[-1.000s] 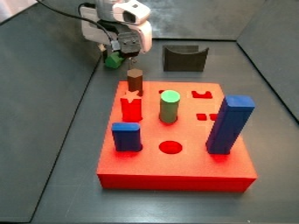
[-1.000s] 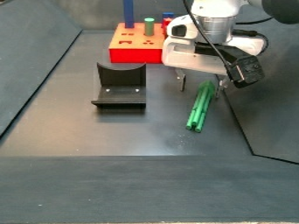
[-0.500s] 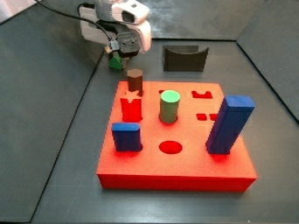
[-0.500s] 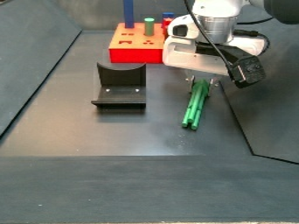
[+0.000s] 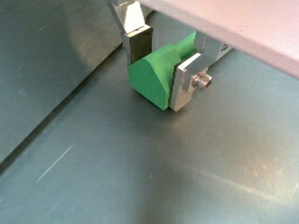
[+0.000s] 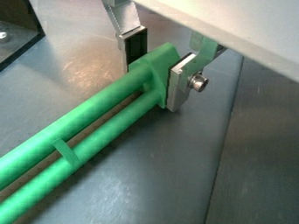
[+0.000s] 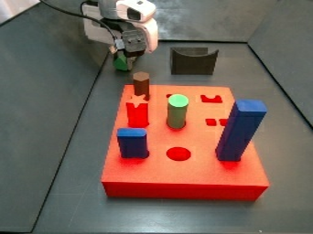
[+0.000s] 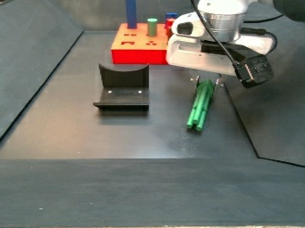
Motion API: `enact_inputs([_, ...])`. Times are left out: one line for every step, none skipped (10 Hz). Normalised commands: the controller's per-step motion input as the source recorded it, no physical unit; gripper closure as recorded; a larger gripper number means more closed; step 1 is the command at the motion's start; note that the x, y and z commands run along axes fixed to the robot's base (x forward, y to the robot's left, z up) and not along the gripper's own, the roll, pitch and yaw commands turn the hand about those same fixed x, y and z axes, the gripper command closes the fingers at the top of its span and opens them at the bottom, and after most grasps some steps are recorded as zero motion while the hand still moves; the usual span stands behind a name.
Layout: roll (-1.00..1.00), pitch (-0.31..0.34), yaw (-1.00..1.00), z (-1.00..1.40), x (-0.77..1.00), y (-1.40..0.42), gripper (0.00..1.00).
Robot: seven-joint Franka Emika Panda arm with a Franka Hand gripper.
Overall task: Pick up the 3 prong object. Move up. Place the 3 prong object on the fixture. Regrasp the 3 prong object. Move to above the board. Insert the 3 prong object.
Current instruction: Pick up the 3 prong object, then move up, then place the 3 prong object on the fixture.
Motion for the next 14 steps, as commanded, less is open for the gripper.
enact_inputs([0.0, 0.0, 0.0, 0.0, 0.0, 0.0, 1.0])
enact_inputs([0.0, 0.0, 0.0, 0.0, 0.0, 0.0, 1.0])
enact_inputs([0.0, 0.0, 0.0, 0.0, 0.0, 0.0, 1.0])
enact_inputs([0.0, 0.0, 0.0, 0.83, 0.0, 0.0, 1.0])
enact_inputs([0.01, 0.015, 0.0, 0.78, 0.04, 0.08, 1.0])
enact_inputs([0.02, 0.044, -0.01, 0.67, 0.02, 0.06, 1.0])
enact_inputs([0.03, 0.059, -0.02, 0.51, 0.0, 0.04, 1.0])
enact_inputs([0.03, 0.054, -0.03, 0.42, 0.0, 0.03, 1.0])
enact_inputs([0.05, 0.045, -0.03, 0.23, -0.02, 0.03, 1.0])
enact_inputs([0.0, 0.0, 0.0, 1.0, 0.0, 0.0, 1.0])
enact_inputs([0.01, -0.006, 0.0, 1.0, 0.01, 0.0, 1.0])
enact_inputs([0.01, 0.019, 0.0, 1.0, -0.01, 0.0, 1.0])
enact_inputs([0.02, 0.029, 0.0, 1.0, -0.01, 0.01, 1.0])
enact_inputs([0.04, 0.031, -0.01, 1.0, -0.02, 0.01, 1.0])
